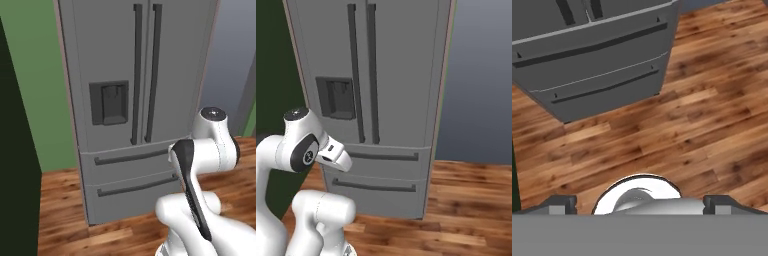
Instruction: Place one of the steaks on the plate and the other in the bowl. Then place the bowl in the fridge.
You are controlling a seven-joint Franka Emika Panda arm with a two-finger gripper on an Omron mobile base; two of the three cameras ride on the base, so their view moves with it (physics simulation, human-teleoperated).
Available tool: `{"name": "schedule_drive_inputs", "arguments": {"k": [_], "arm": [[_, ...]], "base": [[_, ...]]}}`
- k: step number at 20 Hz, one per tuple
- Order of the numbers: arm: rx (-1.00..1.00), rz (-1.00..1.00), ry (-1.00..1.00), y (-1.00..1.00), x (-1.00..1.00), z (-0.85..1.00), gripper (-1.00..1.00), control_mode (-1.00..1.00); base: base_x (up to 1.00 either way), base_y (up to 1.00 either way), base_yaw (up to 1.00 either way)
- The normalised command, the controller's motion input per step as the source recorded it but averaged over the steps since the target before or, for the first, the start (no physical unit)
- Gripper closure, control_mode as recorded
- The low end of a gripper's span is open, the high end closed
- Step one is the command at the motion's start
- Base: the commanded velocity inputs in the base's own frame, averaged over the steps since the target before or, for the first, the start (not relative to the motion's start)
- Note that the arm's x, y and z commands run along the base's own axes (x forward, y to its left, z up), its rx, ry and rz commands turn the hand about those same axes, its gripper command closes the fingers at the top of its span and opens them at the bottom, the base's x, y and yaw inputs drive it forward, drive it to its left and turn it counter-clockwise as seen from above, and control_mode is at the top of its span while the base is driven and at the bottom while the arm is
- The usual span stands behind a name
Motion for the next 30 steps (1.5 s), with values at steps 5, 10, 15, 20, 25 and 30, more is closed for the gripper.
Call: {"name": "schedule_drive_inputs", "arguments": {"k": [5,10,15,20,25,30], "arm": [[0.00,0.00,0.00,0.00,0.00,0.00,-1.00,1.00],[0.00,0.00,0.00,0.00,0.00,0.00,-1.00,1.00],[0.00,0.00,0.00,0.00,0.00,0.00,-1.00,1.00],[0.02,0.13,-0.09,-0.23,0.48,0.08,-1.00,-1.00],[0.00,0.23,-0.20,-0.17,0.77,0.58,-1.00,-1.00],[-0.05,0.19,-0.20,0.00,0.82,0.53,-1.00,-1.00]], "base": [[0.64,-0.10,0.05],[0.09,-0.02,0.01],[0.02,0.00,0.00],[0.20,-0.01,0.01],[0.00,0.00,0.00],[0.00,0.00,0.00]]}}
